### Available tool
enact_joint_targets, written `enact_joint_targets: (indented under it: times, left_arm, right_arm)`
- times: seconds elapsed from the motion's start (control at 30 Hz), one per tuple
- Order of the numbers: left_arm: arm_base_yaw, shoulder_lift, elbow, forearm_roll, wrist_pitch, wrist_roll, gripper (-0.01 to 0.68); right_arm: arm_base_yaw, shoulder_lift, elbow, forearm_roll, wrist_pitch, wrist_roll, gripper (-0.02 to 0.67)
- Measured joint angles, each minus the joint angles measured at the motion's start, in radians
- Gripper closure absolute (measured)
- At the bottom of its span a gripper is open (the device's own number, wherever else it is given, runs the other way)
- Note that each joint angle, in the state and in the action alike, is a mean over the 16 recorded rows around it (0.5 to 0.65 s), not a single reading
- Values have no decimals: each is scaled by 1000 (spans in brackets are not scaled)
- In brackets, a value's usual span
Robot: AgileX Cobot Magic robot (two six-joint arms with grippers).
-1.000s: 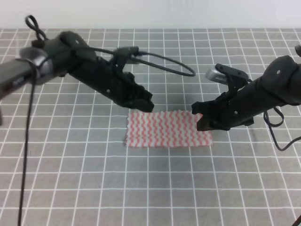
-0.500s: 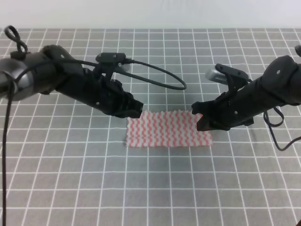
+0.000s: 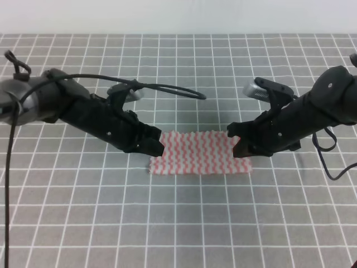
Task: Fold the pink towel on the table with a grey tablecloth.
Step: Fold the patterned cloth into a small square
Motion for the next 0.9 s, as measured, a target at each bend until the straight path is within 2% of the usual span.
enact_joint_targets:
  times: [0.23, 0.67, 0.9]
  left_arm:
    - [-2, 33, 2, -5, -11, 5, 676]
    - [-3, 58, 1, -2, -7, 4, 676]
    - [-3, 58, 0, 11, 6, 4, 676]
  right_arm:
    - [0, 0, 0, -1, -13, 1, 634]
    - [-49, 1, 0, -3, -15, 20, 510]
    - [-77, 17, 0, 3, 14, 32, 487]
